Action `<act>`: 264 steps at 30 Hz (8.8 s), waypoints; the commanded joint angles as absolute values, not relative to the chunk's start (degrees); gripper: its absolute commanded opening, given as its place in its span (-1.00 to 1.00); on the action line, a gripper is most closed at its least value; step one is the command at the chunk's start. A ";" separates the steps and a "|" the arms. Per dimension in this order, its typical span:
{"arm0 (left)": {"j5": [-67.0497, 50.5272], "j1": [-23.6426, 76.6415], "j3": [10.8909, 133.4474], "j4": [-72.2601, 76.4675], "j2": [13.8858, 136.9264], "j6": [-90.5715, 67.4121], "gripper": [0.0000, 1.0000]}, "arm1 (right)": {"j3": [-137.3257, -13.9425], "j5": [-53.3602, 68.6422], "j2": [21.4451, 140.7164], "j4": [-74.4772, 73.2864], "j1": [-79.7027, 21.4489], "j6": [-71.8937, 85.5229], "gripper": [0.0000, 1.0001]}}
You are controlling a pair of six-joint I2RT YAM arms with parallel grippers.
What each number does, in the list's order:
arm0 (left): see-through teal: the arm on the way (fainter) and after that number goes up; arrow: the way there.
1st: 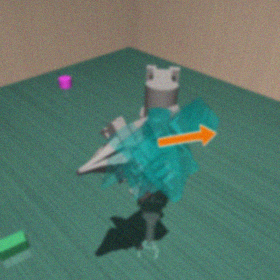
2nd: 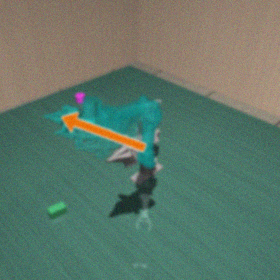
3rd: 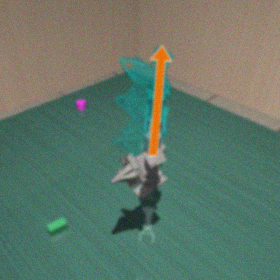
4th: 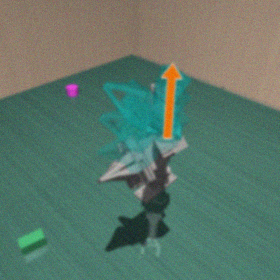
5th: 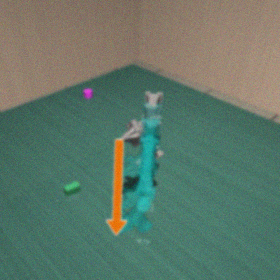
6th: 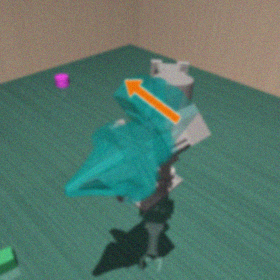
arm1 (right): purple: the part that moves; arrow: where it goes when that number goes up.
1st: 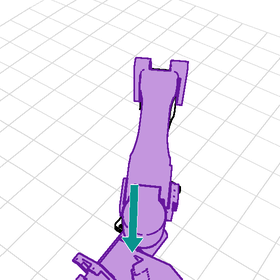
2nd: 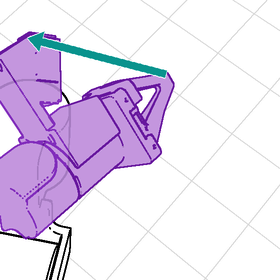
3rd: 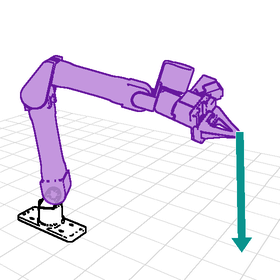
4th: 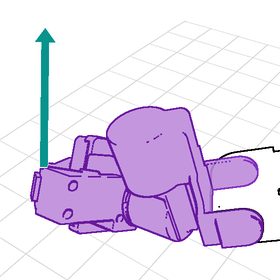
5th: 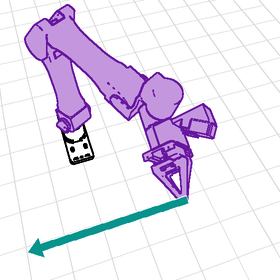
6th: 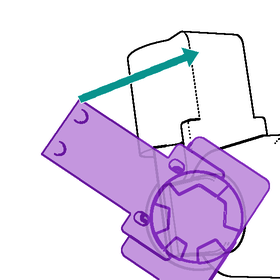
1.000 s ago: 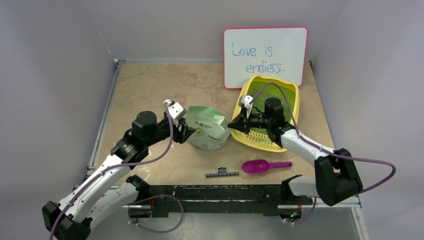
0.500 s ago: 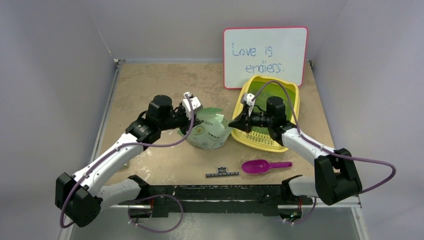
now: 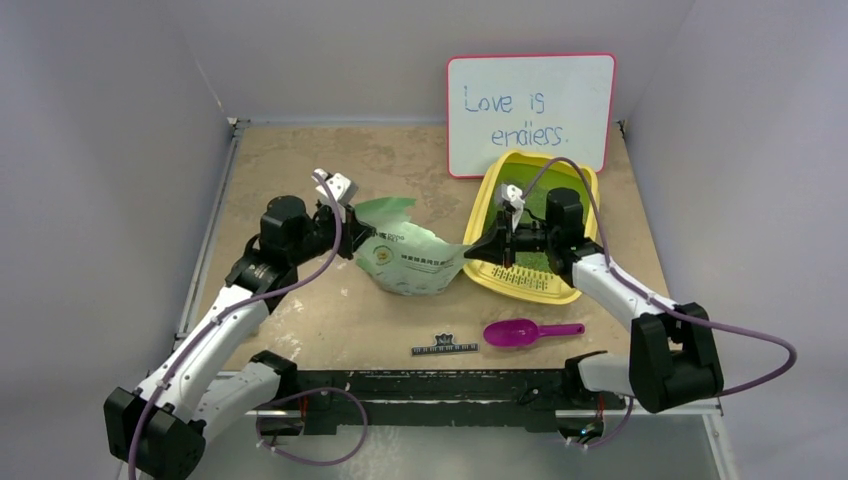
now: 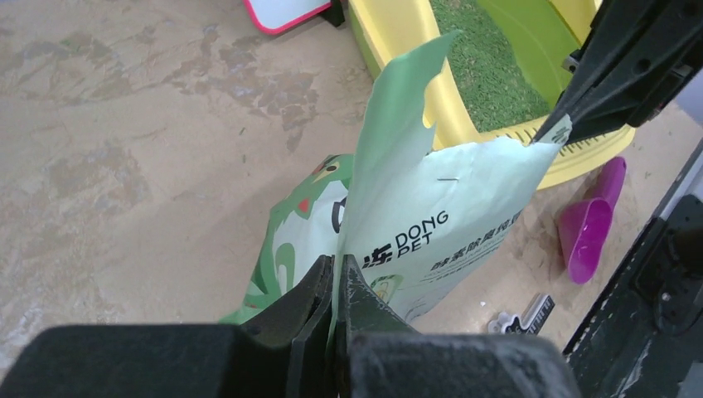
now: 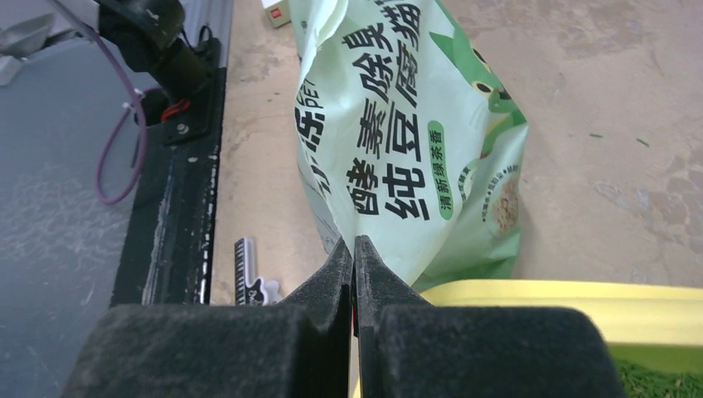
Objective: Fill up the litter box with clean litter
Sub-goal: Close the cat litter bag at the center of the board.
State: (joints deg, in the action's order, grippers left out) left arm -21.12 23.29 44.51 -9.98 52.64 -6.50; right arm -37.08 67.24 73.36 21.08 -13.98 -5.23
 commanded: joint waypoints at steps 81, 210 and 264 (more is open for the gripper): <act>-38.60 11.37 39.00 28.58 71.65 -36.16 -1.00 | -56.43 61.07 85.41 16.44 -14.70 28.67 -0.11; -42.24 3.69 58.54 -23.55 75.41 -10.46 -1.00 | -58.52 19.69 77.05 -1.99 -42.78 -51.38 0.53; -53.93 5.27 51.49 6.34 79.54 -31.15 -0.48 | -61.53 42.61 79.23 -8.61 -29.21 -36.56 -1.00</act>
